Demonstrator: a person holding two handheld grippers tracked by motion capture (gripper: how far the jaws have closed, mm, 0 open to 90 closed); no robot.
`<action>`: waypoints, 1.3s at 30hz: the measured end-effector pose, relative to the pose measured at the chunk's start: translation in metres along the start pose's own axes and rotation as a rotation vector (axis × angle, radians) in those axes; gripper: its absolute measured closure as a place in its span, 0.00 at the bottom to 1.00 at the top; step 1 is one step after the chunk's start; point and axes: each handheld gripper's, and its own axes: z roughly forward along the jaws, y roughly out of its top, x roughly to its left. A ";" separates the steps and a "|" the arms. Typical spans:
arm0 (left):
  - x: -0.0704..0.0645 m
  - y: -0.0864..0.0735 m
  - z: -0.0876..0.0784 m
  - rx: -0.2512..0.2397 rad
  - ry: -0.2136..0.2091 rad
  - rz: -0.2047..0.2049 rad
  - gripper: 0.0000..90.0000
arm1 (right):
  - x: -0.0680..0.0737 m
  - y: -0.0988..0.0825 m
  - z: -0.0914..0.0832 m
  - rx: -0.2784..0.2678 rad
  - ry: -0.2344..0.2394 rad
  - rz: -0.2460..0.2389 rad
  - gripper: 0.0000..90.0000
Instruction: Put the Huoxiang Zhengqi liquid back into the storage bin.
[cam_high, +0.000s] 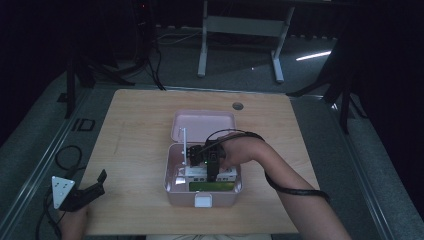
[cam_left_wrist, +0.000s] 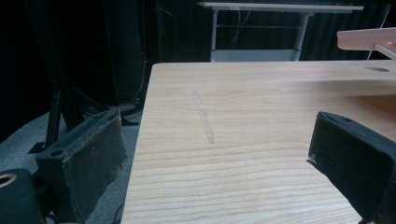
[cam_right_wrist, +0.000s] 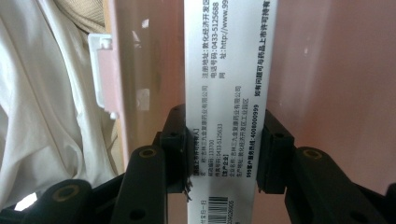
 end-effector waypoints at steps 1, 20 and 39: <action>0.000 0.000 0.000 0.001 0.000 0.000 0.04 | -0.001 0.000 0.006 0.004 0.004 0.004 0.69; 0.000 0.000 0.000 -0.001 -0.001 0.001 0.04 | -0.002 0.000 0.049 0.029 0.017 0.011 0.69; 0.000 0.000 0.000 0.000 -0.001 0.002 0.04 | 0.003 -0.008 0.030 -0.040 0.030 0.014 0.54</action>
